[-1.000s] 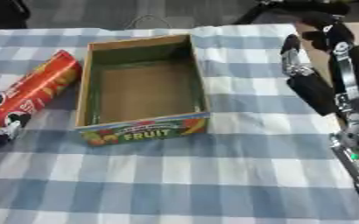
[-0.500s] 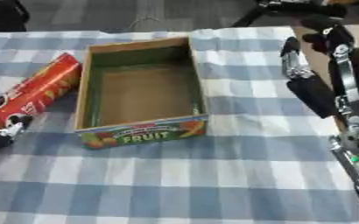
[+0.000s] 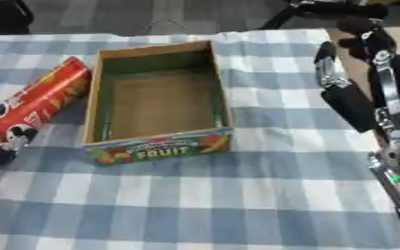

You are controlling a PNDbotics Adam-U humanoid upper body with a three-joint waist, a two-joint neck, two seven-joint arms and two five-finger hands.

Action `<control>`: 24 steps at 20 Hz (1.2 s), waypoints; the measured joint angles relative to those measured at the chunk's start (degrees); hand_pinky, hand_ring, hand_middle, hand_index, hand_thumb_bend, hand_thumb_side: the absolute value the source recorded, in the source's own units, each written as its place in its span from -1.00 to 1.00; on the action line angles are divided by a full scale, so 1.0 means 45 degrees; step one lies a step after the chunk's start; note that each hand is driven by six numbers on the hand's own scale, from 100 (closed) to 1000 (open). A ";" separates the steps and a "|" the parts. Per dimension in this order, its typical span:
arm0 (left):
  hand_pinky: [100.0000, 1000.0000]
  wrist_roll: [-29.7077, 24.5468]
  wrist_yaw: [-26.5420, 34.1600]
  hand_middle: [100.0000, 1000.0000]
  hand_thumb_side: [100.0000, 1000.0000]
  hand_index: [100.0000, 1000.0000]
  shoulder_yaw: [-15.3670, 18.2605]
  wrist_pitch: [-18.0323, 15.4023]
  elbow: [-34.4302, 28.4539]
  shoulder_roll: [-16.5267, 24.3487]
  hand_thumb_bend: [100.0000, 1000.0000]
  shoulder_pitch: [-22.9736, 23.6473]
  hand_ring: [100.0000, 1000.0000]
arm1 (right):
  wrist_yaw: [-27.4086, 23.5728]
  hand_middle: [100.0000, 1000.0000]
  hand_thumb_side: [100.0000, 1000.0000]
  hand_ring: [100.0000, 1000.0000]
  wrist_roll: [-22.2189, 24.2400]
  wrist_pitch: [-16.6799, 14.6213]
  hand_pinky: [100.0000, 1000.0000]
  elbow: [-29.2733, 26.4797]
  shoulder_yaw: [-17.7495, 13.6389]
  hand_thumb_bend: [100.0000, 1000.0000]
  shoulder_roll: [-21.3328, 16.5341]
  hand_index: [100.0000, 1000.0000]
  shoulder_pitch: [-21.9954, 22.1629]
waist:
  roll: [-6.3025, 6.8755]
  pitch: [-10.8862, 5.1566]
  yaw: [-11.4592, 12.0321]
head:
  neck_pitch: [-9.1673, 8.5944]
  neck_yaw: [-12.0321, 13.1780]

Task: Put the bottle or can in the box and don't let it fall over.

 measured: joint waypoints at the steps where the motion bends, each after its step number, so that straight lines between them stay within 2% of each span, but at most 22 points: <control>1: -0.35 0.0023 -0.0003 -0.26 -0.67 0.29 0.0000 -0.0019 0.0022 0.0000 0.05 -0.0010 -0.56 | 0.0000 0.79 0.31 0.63 0.0001 -0.0001 0.69 0.0010 0.0000 -1.00 0.0000 0.71 -0.0001 | 0.0000 0.0000 0.0000 | 0.0000 0.0000; 7: -0.43 0.0037 0.0000 -0.32 -0.84 0.26 0.0002 -0.0058 0.0077 0.0000 -0.08 -0.0045 -0.64 | 0.0000 0.79 0.31 0.63 0.0004 -0.0005 0.70 0.0059 -0.0002 -1.00 0.0001 0.70 -0.0001 | 0.0000 0.0000 0.0000 | 0.0000 0.0000; 9: -0.46 0.0008 0.0012 -0.35 -0.96 0.22 0.0002 -0.0088 0.0080 0.0000 -0.19 -0.0048 -0.67 | 0.0000 0.78 0.31 0.63 0.0003 -0.0006 0.70 0.0061 -0.0005 -1.00 0.0001 0.70 -0.0001 | 0.0000 0.0000 0.0000 | 0.0000 0.0000; 12: -0.52 -0.0034 0.0067 -0.41 -1.00 0.13 0.0004 -0.0129 0.0093 0.0000 -0.52 -0.0059 -0.73 | 0.0000 0.78 0.30 0.63 -0.0002 -0.0009 0.69 0.0062 -0.0011 -1.00 0.0002 0.70 -0.0001 | 0.0000 0.0000 0.0000 | 0.0000 -0.0001; 14: -0.52 -0.0048 0.0120 -0.41 -1.00 0.13 0.0007 -0.0144 0.0098 0.0000 -0.52 -0.0064 -0.73 | 0.0000 0.78 0.30 0.63 -0.0006 -0.0009 0.69 0.0063 -0.0016 -1.00 0.0002 0.70 -0.0002 | 0.0000 0.0000 0.0000 | 0.0000 -0.0002; 15: -0.59 -0.0055 0.0146 -0.47 -1.00 0.01 0.0007 -0.0151 0.0098 0.0000 -0.87 -0.0065 -0.79 | 0.0000 0.78 0.30 0.62 -0.0007 -0.0010 0.69 0.0064 -0.0023 -1.00 0.0002 0.70 -0.0002 | 0.0000 0.0000 0.0000 | 0.0000 -0.0002; 16: -0.62 -0.0057 0.0174 -0.50 -1.00 -0.06 0.0008 -0.0154 0.0098 0.0001 -1.00 -0.0067 -0.83 | 0.0000 0.78 0.30 0.62 -0.0008 -0.0010 0.69 0.0064 -0.0029 -1.00 0.0002 0.70 -0.0002 | 0.0000 0.0000 0.0000 | 0.0000 -0.0002; 20: -0.74 0.0072 0.0378 -0.64 -1.00 -0.31 0.0011 -0.0192 0.0092 0.0001 -1.00 -0.0069 -0.96 | 0.0000 0.77 0.30 0.62 -0.0013 -0.0009 0.69 0.0067 -0.0035 -1.00 0.0002 0.69 -0.0003 | 0.0000 0.0000 0.0000 | 0.0001 -0.0023; 24: -0.84 0.0395 0.0663 -0.73 -1.00 -0.43 0.0001 -0.0236 0.0076 0.0000 -1.00 -0.0068 -1.00 | -0.0004 0.76 0.30 0.61 -0.0031 -0.0025 0.69 0.0070 -0.0037 -1.00 0.0002 0.69 -0.0003 | 0.0000 0.0000 -0.0014 | 0.0001 -0.0036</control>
